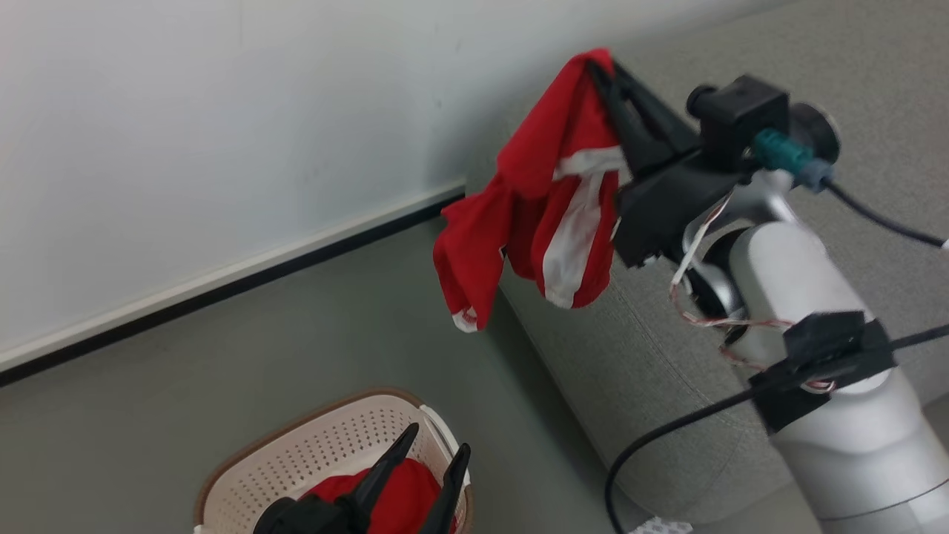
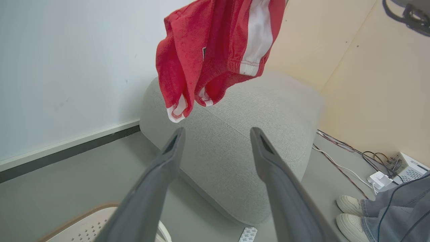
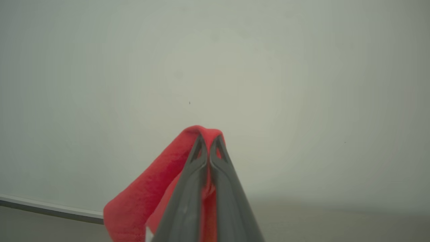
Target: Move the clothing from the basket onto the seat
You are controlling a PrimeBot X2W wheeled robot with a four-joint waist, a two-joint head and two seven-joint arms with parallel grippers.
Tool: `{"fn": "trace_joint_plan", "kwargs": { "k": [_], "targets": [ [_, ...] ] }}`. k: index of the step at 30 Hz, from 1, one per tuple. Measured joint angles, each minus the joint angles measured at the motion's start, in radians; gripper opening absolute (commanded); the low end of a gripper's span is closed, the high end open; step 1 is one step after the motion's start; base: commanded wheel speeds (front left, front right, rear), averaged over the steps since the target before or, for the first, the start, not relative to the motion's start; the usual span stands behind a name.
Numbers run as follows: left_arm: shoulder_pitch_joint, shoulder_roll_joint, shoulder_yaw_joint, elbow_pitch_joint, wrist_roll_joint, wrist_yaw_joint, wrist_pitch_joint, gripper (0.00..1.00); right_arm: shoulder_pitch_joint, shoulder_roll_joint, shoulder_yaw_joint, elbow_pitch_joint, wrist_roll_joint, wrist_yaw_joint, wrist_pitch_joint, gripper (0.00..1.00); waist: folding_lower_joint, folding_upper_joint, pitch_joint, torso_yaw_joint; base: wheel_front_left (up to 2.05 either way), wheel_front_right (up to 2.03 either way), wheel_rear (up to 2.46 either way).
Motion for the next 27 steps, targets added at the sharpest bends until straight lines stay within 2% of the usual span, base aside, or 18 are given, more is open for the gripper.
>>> {"fn": "trace_joint_plan", "kwargs": {
  "k": [5, 14, 15, 16, 21, 27],
  "targets": [
    [-0.031, 0.041, -0.019, -0.043, 0.001, -0.027, 0.025, 1.0, -0.102, -0.051, -0.021, 0.046, 0.005, 0.0, -0.011, 0.0, 0.0001, 0.0001, 0.082, -0.048, 0.0, 0.0, 0.0],
    [-0.032, 0.131, -0.034, -0.186, 0.026, -0.036, 0.097, 1.0, -0.284, -0.106, -0.094, 0.157, 0.042, 0.0, -0.042, 0.0, 0.0002, 0.0001, 0.214, -0.121, 0.0, 0.0, 0.0],
    [-0.034, 0.153, -0.039, -0.228, 0.031, -0.037, 0.12, 1.0, -0.325, -0.129, -0.132, 0.189, 0.042, 0.0, -0.047, 0.0, 0.0001, 0.0001, 0.251, -0.133, 0.0, 0.0, 0.0],
    [-0.034, 0.153, -0.039, -0.228, 0.031, -0.037, 0.12, 1.0, -0.325, -0.129, -0.132, 0.189, 0.042, 0.0, -0.047, 0.0, 0.0001, 0.0001, 0.251, -0.133, 0.0, 0.0, 0.0],
    [-0.045, 0.211, -0.044, -0.329, 0.042, -0.044, 0.184, 1.0, -0.405, -0.17, -0.255, 0.284, 0.036, 0.0, -0.075, 0.0, 0.0002, 0.0002, 0.344, -0.155, 0.0, 0.0, 0.0],
    [-0.045, 0.256, -0.035, -0.438, 0.051, -0.041, 0.241, 1.0, -0.461, -0.21, -0.408, 0.401, 0.005, 0.0, -0.114, 0.0, 0.0001, 0.0001, 0.447, -0.172, 0.0, 0.0, 0.0]
  ]
}}
